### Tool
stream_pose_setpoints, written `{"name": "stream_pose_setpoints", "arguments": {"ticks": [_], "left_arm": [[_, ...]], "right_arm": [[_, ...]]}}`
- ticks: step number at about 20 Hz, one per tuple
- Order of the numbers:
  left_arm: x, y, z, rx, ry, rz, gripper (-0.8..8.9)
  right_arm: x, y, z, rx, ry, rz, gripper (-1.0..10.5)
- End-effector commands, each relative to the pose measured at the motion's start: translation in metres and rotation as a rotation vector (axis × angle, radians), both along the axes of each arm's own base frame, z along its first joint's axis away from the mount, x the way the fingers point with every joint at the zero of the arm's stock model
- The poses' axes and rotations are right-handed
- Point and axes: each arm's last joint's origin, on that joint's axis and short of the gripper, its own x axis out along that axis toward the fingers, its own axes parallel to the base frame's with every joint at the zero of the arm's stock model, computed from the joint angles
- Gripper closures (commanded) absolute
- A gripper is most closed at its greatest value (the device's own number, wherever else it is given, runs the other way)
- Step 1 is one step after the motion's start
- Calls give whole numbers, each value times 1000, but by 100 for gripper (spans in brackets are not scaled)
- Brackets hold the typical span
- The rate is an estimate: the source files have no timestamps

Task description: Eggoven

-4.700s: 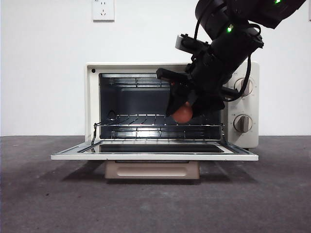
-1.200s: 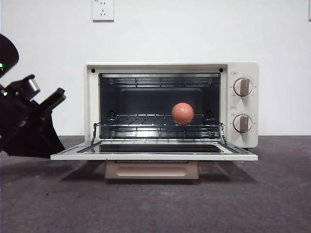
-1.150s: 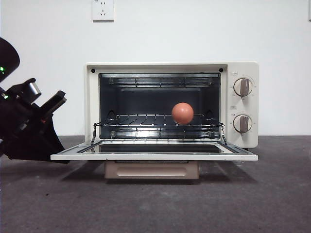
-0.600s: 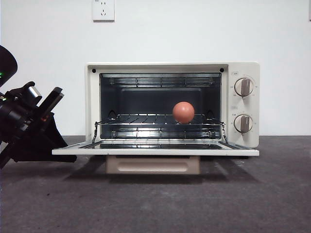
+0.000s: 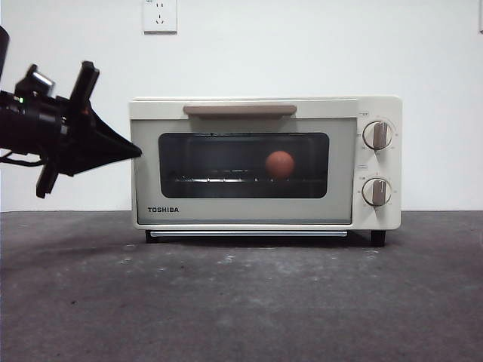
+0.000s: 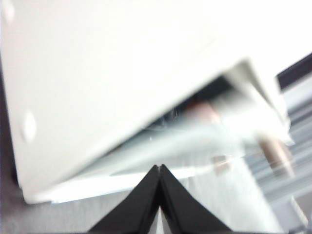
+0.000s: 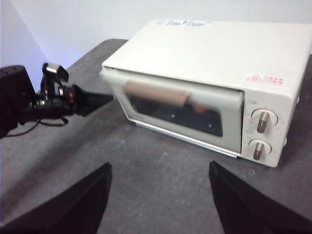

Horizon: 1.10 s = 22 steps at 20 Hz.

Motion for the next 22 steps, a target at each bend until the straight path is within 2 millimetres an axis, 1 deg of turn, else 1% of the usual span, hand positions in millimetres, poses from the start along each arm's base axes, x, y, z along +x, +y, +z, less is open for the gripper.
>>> {"name": "stream_pose_setpoints", "arguments": {"ticks": [1,5,8,11,14,19,22], "left_arm": [[4,-1,4,-35,8,3,807],[-2,-5,13,-43,12,-40,806],[-10,-8,27,-24,-9,-57,806],[-22,-10,43,18,-31,-73,806],[-41,-12,60,93,-40,-56,806],[-81,-11,85,245,-60,3,806],[-104,-8,95,334,-73,44,806]], "right_arm": [[-2,0,3,6,5,2,627],[-2,0,1,-6,22,3,627],[-2,-1,0,-17,36,3,627],[-3,-1,-2,-28,52,4,627],[-3,-1,-3,-34,56,7,628],[-3,-1,-3,-54,43,15,660],[-2,-1,-5,-80,30,27,660]]}}
